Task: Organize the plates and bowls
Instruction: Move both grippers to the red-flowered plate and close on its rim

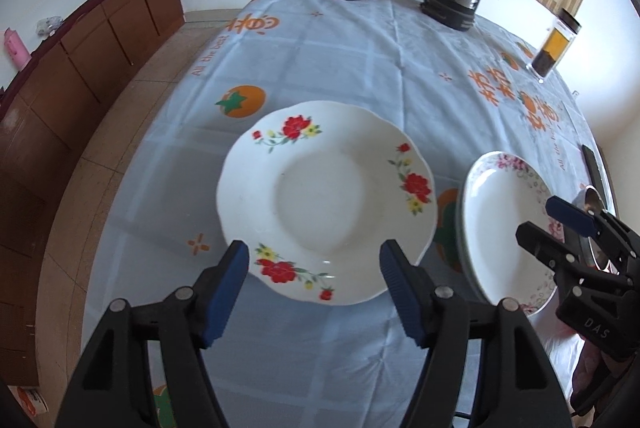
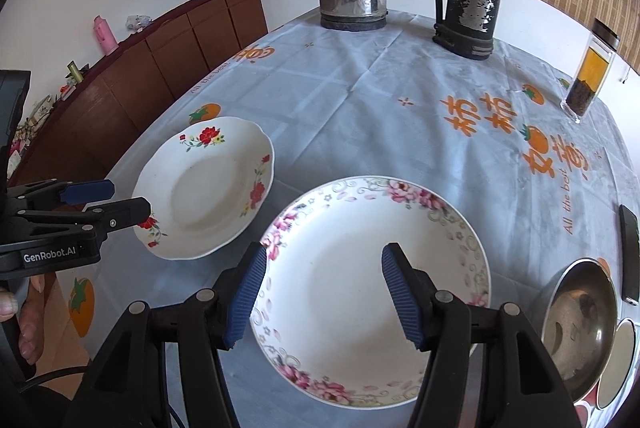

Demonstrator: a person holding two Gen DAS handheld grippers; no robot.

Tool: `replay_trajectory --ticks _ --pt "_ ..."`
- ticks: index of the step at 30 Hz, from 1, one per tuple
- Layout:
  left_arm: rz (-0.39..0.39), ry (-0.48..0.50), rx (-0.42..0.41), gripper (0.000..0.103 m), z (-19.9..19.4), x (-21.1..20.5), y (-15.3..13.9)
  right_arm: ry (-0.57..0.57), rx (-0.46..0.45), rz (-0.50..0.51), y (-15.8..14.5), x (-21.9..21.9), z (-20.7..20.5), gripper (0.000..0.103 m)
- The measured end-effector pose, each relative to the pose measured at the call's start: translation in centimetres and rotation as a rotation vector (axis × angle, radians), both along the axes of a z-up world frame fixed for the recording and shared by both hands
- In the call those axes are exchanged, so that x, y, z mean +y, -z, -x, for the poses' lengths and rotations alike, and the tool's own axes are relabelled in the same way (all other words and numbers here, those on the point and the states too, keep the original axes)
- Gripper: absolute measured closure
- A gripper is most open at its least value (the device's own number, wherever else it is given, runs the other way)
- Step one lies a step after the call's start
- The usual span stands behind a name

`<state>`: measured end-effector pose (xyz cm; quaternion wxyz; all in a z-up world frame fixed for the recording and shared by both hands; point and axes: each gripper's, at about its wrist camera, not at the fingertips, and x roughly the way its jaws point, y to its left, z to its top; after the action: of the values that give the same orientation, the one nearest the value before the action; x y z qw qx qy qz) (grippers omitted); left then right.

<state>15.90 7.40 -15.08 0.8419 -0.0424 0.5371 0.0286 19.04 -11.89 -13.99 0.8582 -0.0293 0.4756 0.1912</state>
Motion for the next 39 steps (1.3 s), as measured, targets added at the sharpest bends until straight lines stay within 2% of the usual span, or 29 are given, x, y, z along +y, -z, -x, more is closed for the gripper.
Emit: replay_trajectory --ticks 15,22,25,29,32,36,38,39 --pt "0.009 -0.084 0.058 0.034 -2.0 4.3 2.4 -0.039 0.028 0.003 1.1 4.1 -3.9 0.041" --pt "0.031 -0.114 0.083 0.034 -2.8 5.9 3.5 -0.085 0.065 0.024 2.2 6.4 -5.8 0.054" --pt "0.050 -0.117 0.097 0.035 -3.2 6.3 4.1 -0.107 0.085 0.046 2.7 7.3 -6.3 0.064" --pt "0.062 -0.110 0.108 0.036 -3.5 6.4 4.5 -0.117 0.108 0.073 3.5 8.0 -6.9 0.065" --pt "0.063 -0.109 0.111 0.037 -3.7 6.5 4.6 -0.128 0.120 0.093 4.0 8.3 -7.1 0.074" --pt "0.073 -0.102 0.132 0.044 -4.0 6.6 5.2 -0.137 0.129 0.111 4.5 8.8 -7.3 0.075" --pt "0.077 -0.100 0.150 0.054 -4.1 6.6 5.6 -0.146 0.138 0.114 4.8 9.0 -7.3 0.078" --pt "0.086 -0.099 0.153 0.055 -4.0 6.6 5.7 -0.153 0.141 0.117 4.8 9.2 -7.2 0.078"
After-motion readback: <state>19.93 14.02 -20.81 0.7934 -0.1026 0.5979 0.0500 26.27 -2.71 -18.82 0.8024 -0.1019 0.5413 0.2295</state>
